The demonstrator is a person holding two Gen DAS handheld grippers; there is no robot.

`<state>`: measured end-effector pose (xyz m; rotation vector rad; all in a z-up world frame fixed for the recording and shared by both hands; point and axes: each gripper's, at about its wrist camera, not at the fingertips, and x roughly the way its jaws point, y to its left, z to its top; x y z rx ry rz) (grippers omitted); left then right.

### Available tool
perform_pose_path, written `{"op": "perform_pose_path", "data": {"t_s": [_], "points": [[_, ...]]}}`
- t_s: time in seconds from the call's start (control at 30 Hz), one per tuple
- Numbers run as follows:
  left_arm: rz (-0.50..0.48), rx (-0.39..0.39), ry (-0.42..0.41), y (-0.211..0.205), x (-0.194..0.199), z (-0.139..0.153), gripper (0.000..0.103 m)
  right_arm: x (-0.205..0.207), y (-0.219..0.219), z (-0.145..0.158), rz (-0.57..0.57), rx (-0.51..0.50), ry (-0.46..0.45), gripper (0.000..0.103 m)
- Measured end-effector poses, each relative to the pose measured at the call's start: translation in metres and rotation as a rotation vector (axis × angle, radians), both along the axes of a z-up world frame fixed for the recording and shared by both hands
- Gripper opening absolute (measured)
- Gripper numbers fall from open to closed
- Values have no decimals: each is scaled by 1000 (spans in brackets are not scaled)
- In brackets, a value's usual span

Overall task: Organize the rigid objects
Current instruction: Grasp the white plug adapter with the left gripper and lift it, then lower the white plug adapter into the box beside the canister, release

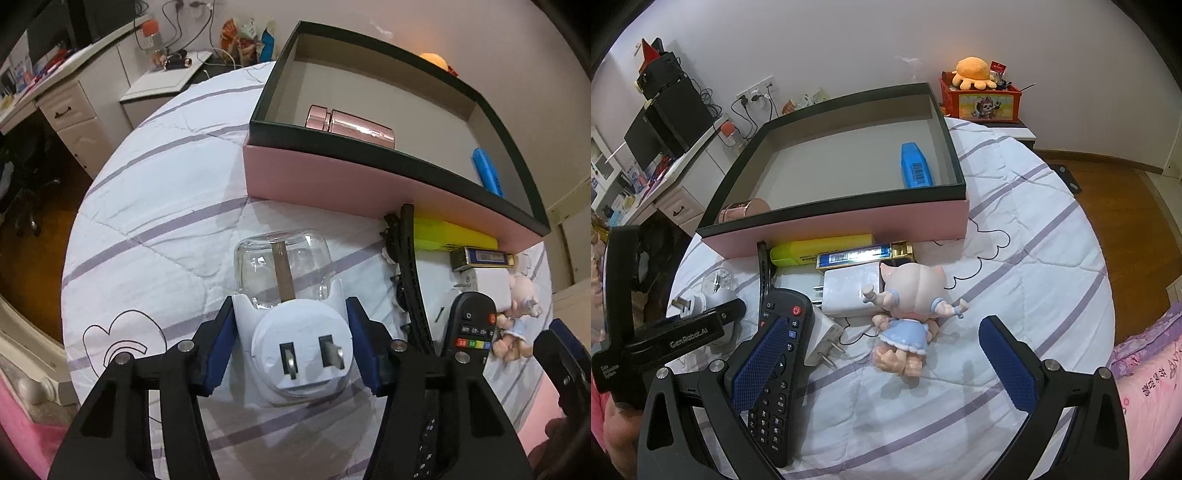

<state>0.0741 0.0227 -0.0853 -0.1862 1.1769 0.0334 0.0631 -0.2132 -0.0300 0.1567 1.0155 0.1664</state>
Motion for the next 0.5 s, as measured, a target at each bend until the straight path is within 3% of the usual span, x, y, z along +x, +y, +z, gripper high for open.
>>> {"op": "perform_pose_path", "data": {"t_s": [0.23, 0.5], "points": [[-76, 11, -38, -5, -1, 11, 58, 1, 0, -1, -2, 7, 1, 103], [-125, 30, -99, -8, 1, 43, 58, 1, -3, 2, -14, 8, -9, 103]]}}
